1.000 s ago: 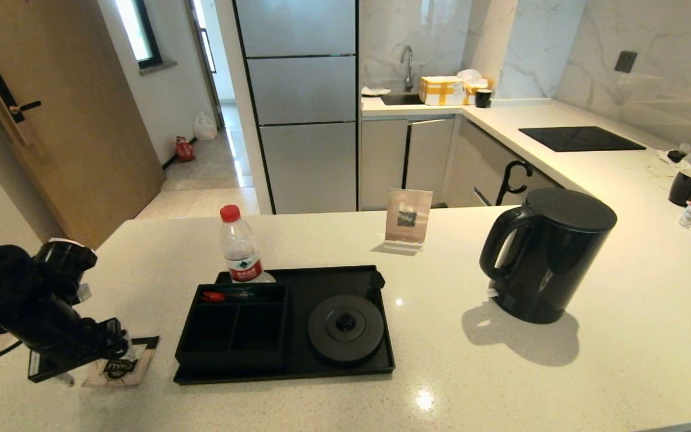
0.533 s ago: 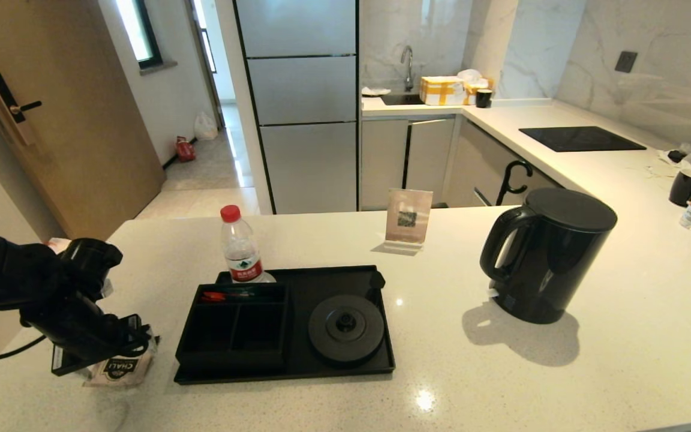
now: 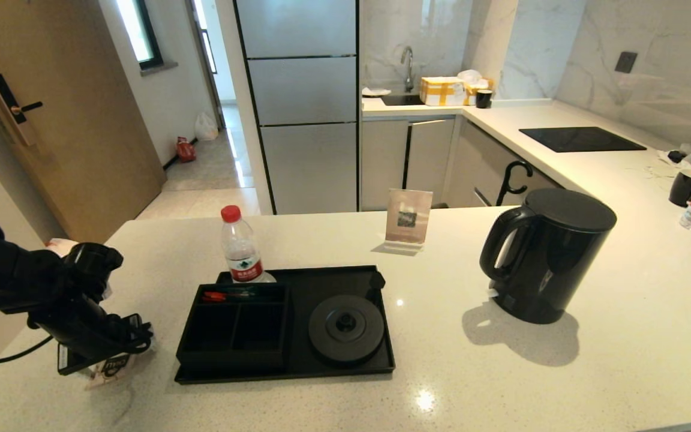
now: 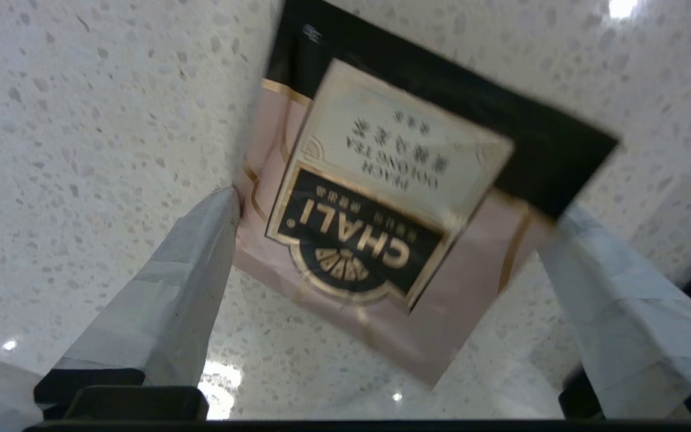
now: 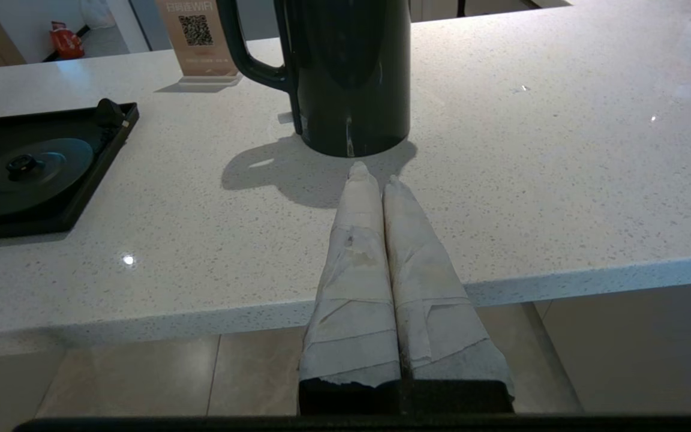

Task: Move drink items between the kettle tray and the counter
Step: Return the tea bag to its original position

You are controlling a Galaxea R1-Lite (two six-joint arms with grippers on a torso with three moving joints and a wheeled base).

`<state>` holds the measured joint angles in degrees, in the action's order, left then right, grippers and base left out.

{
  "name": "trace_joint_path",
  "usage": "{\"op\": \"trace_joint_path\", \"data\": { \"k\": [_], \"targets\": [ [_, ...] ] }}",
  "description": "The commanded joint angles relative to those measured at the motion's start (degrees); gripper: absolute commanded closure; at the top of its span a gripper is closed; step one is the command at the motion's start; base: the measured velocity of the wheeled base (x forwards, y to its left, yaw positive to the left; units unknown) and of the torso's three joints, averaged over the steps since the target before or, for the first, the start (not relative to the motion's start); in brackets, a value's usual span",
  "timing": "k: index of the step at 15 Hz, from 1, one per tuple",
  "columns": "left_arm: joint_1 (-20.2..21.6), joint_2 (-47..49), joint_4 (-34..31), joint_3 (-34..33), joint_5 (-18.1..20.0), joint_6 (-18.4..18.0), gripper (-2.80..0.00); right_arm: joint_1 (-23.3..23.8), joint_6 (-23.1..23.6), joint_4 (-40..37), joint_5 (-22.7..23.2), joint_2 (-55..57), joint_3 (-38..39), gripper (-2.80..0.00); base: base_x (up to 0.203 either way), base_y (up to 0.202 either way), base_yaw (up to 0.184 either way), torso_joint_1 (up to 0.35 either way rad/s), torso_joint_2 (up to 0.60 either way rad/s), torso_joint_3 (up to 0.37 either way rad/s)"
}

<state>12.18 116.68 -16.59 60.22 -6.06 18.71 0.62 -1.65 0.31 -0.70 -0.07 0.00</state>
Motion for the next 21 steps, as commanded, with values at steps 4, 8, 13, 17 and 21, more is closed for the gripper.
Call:
{"op": "trace_joint_path", "data": {
  "k": [4, 8, 13, 17, 21],
  "targets": [
    [0.3, 1.95, 0.24, 0.42, -1.39, 0.18, -2.8, -0.01, -0.02, 0.04, 0.0, 0.07, 0.0, 0.0, 0.0, 0.0, 0.0, 0.0, 0.0, 0.0],
    [0.3, 2.06, 0.24, 0.51, -1.32, 0.18, 0.0, -0.01, -0.02, 0.04, 0.0, 0.07, 0.0, 0.0, 0.0, 0.0, 0.0, 0.0, 0.0, 0.0],
    [0.3, 1.8, 0.31, 0.09, -1.24, 0.28, 0.0, -0.01, -0.02, 0.04, 0.0, 0.07, 0.0, 0.0, 0.0, 0.0, 0.0, 0.0, 0.0, 0.0],
    [0.2, -1.68, 0.09, -0.75, -0.23, 0.33, 0.0, -0.01, -0.02, 0.04, 0.0, 0.07, 0.0, 0.0, 0.0, 0.0, 0.0, 0.0, 0.0, 0.0],
    [-1.88, -15.67, -0.55, -1.9, 1.89, 0.2, 0.0, -0.01, -0.02, 0.04, 0.0, 0.07, 0.0, 0.0, 0.0, 0.0, 0.0, 0.0, 0.0, 0.0]
  ]
}}
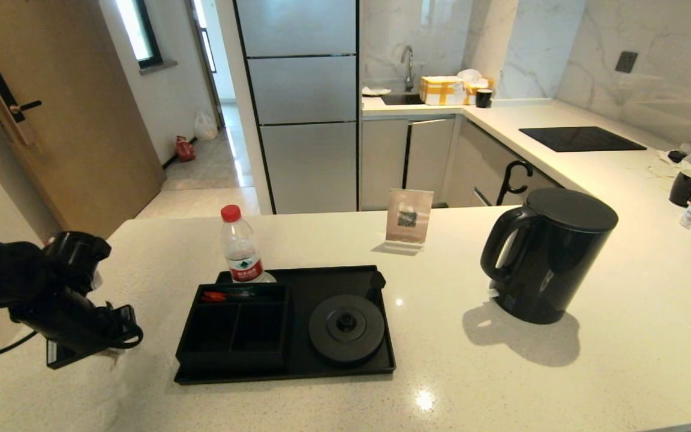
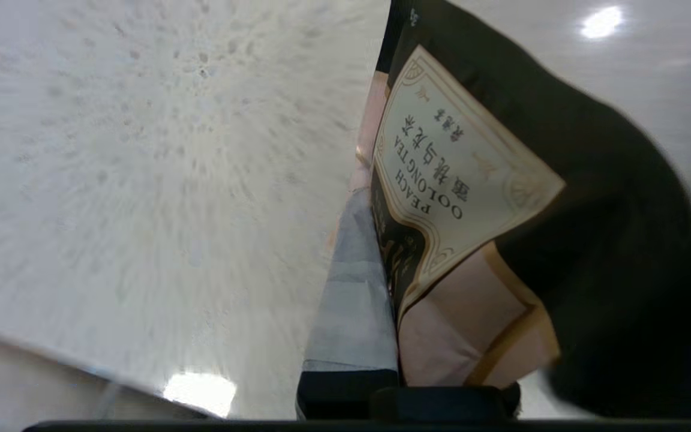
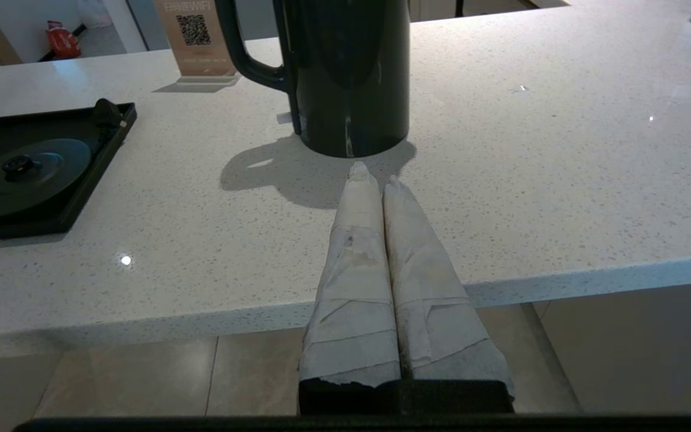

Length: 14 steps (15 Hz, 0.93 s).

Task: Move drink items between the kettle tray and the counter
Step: Return the tea bag to its original position

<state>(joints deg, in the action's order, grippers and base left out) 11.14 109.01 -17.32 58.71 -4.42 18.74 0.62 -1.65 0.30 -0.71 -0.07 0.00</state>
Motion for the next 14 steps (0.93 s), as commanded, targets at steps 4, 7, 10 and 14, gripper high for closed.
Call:
{"op": "trace_joint_path", "data": {
  "k": [4, 7, 10, 14],
  "targets": [
    [-4.92, -21.5, -1.97, -0.64, 2.58, 1.3, 0.0, -0.01, -0.02, 0.05, 0.0, 0.07, 0.0, 0.0, 0.0, 0.0, 0.0, 0.0, 0.0, 0.0],
    [-5.43, -22.09, -2.63, -0.53, 3.19, 1.48, 0.0, -0.01, -0.02, 0.05, 0.0, 0.07, 0.0, 0.0, 0.0, 0.0, 0.0, 0.0, 0.0, 0.0],
    [-13.63, -27.74, -10.41, 2.8, 7.91, 1.61, 0.0, -0.01, -0.02, 0.05, 0.0, 0.07, 0.0, 0.0, 0.0, 0.0, 0.0, 0.0, 0.0, 0.0],
    [-23.5, -27.71, -15.04, 5.83, 12.66, 5.31, 0.0, -0.01, -0.02, 0.05, 0.09, 0.07, 0.0, 0.0, 0.0, 0.0, 0.0, 0.0, 0.0, 0.0]
  ]
}}
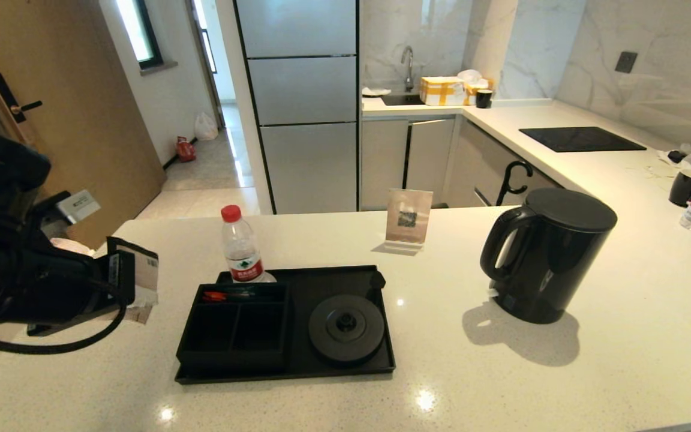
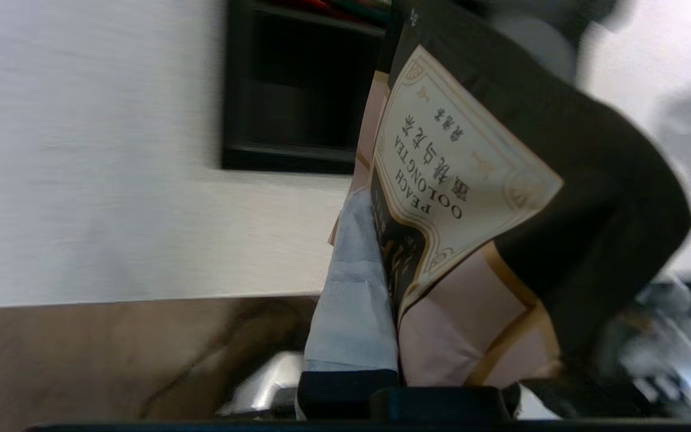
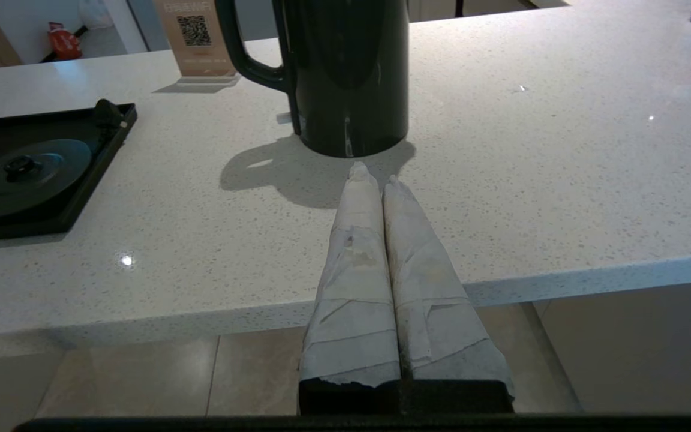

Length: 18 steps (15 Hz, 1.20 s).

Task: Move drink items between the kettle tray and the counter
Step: Return the tea bag to its original position

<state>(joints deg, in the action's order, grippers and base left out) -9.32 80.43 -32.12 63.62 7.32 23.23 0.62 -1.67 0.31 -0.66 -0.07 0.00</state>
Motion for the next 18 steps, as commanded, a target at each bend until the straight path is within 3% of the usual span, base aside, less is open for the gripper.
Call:
{"op": "trace_joint_path", "data": {
  "k": [1, 3, 7, 9, 10, 16, 17, 18],
  "targets": [
    [-4.87, 4.91, -0.37, 1.9, 2.82, 2.07, 0.0, -0.01, 0.0, 0.04, -0.04, 0.07, 0.0, 0.0, 0.0, 0.0, 0.0, 0.0, 0.0, 0.0],
    [-7.21, 9.8, -0.47, 4.41, 6.16, 4.79, 0.0, -0.01, 0.0, 0.04, 0.05, 0.07, 0.0, 0.0, 0.0, 0.0, 0.0, 0.0, 0.0, 0.0],
    [-7.46, 15.91, 0.34, 6.86, 5.92, 7.88, 0.0, -0.01, 0.0, 0.04, -0.04, 0.07, 0.0, 0.0, 0.0, 0.0, 0.0, 0.0, 0.0, 0.0],
    [-7.4, 22.11, 5.2, 9.17, 3.19, 16.11, 0.0, -0.01, 0.0, 0.04, -0.04, 0.07, 0.0, 0.0, 0.0, 0.0, 0.0, 0.0, 0.0, 0.0],
    [-7.38, 22.75, 6.63, 9.86, 2.17, 17.72, 0.0, -0.01, 0.0, 0.04, -0.04, 0.07, 0.0, 0.0, 0.0, 0.0, 0.0, 0.0, 0.0, 0.0],
    [-7.37, 22.74, 6.63, 9.85, 2.15, 17.74, 0.0, -0.01, 0.0, 0.04, -0.04, 0.07, 0.0, 0.0, 0.0, 0.0, 0.0, 0.0, 0.0, 0.0],
    [-7.15, 22.36, 6.6, 9.77, -0.31, 20.05, 0.0, -0.01, 0.0, 0.04, -0.04, 0.07, 0.0, 0.0, 0.0, 0.0, 0.0, 0.0, 0.0, 0.0],
    [-6.93, 21.95, 6.57, 9.69, -6.3, 23.57, 0.0, -0.01, 0.0, 0.04, -0.04, 0.07, 0.0, 0.0, 0.0, 0.0, 0.0, 0.0, 0.0, 0.0]
  ]
}}
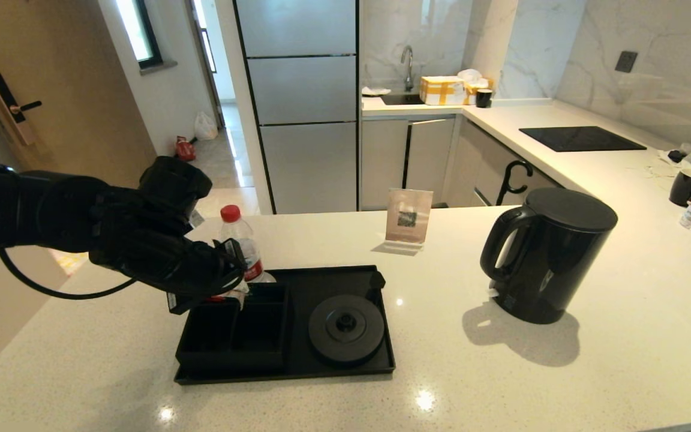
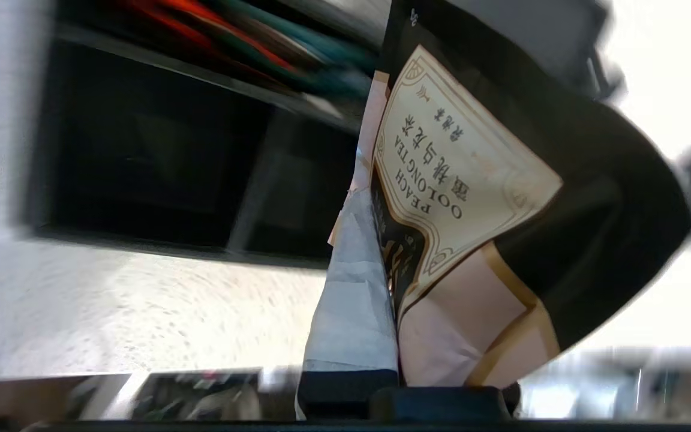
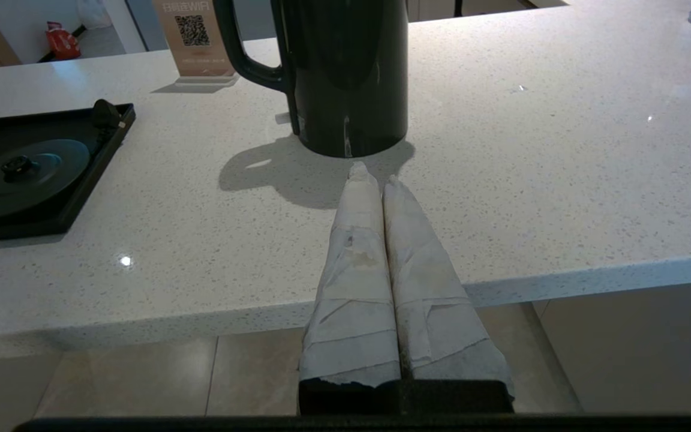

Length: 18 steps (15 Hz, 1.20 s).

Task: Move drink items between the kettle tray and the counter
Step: Return the tea bag to its original position

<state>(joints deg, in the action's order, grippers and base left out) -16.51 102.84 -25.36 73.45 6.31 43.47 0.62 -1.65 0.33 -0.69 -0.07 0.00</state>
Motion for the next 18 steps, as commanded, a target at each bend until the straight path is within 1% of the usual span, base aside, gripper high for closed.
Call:
{"op": "trace_joint_path", "data": {
  "k": [1, 2, 3, 5, 12, 14, 18],
  "targets": [
    [0.49, -0.87, -0.22, -0.22, -8.2, 5.96, 0.0, -0.01, -0.02, 0.02, -0.01, 0.07, 0.0, 0.0, 0.0, 0.0, 0.0, 0.0, 0.0, 0.0],
    [1.12, -1.36, -0.35, -0.62, -8.64, 6.16, 0.0, -0.01, -0.02, 0.02, -0.01, 0.07, 0.0, 0.0, 0.0, 0.0, 0.0, 0.0, 0.0, 0.0],
    [3.19, -2.5, -0.65, -1.22, -9.36, 6.32, 0.0, -0.01, -0.02, 0.02, -0.01, 0.07, 0.0, 0.0, 0.0, 0.0, 0.0, 0.0, 0.0, 0.0],
    [4.99, -1.3, -1.42, -2.93, -10.61, 6.58, 0.0, -0.01, -0.02, 0.02, -0.01, 0.07, 0.0, 0.0, 0.0, 0.0, 0.0, 0.0, 0.0, 0.0],
    [5.08, -1.24, -1.45, -3.05, -10.71, 6.63, 0.0, -0.01, -0.02, 0.02, -0.01, 0.07, 0.0, 0.0, 0.0, 0.0, 0.0, 0.0, 0.0, 0.0],
    [2.71, -0.28, -1.28, -4.89, -8.7, 6.54, 0.0, -0.01, -0.02, 0.02, -0.01, 0.07, 0.0, 0.0, 0.0, 0.0, 0.0, 0.0, 0.0, 0.0],
    [2.65, -0.23, -1.24, -4.95, -8.67, 6.55, 0.0, -0.01, -0.02, 0.02, -0.01, 0.07, 0.0, 0.0, 0.0, 0.0, 0.0, 0.0, 0.0, 0.0]
  ]
}}
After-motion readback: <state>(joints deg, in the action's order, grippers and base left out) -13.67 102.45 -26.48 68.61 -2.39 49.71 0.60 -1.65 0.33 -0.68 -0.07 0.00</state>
